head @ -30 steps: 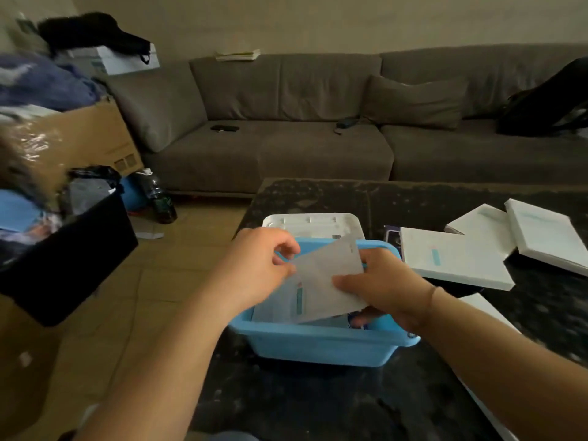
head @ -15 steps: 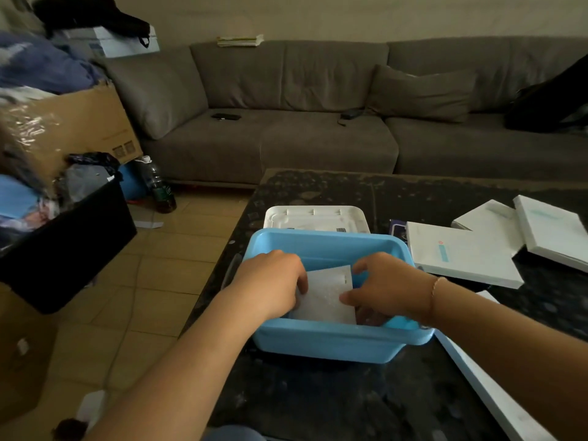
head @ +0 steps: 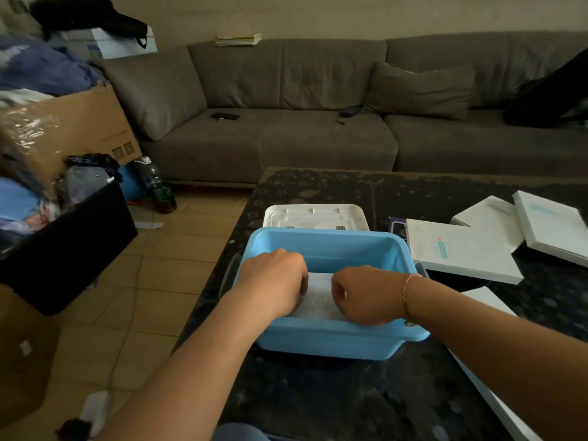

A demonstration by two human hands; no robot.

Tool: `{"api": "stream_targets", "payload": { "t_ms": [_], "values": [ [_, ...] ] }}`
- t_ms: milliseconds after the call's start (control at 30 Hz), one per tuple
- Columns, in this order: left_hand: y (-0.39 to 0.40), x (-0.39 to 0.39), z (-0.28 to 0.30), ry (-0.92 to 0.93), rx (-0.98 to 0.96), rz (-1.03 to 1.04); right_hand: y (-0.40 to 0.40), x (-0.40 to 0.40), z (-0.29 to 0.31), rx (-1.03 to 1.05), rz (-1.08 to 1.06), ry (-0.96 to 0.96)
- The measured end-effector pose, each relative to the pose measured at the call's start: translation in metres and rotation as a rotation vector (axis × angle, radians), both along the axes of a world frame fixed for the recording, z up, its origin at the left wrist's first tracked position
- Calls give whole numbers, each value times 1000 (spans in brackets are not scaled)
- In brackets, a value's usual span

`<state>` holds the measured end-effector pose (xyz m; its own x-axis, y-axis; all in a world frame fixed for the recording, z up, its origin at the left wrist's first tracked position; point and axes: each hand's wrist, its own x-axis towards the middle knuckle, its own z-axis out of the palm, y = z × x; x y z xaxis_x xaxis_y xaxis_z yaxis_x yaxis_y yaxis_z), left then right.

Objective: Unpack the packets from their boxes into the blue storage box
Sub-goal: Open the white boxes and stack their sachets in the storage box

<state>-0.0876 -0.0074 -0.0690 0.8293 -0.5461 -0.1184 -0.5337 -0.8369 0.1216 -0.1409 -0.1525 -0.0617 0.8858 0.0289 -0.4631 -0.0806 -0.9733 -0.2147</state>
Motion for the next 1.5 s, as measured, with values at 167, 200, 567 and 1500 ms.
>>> {"api": "stream_targets", "payload": {
  "t_ms": [167,200,567,1500],
  "values": [
    [-6,-7,2,-83,-76,28,-6,-9,2,-6,31,-81],
    [-9,-12,3,-124,-139,30,-7,-14,3,7,40,-103],
    [-83,-165,-59,-373,-1071,-508,-99,-135,24,384,-140,-834],
    [-157,-181,-40,281,-1307,130,-134,-215,-52,-13,-193,-1187]
  ]
}}
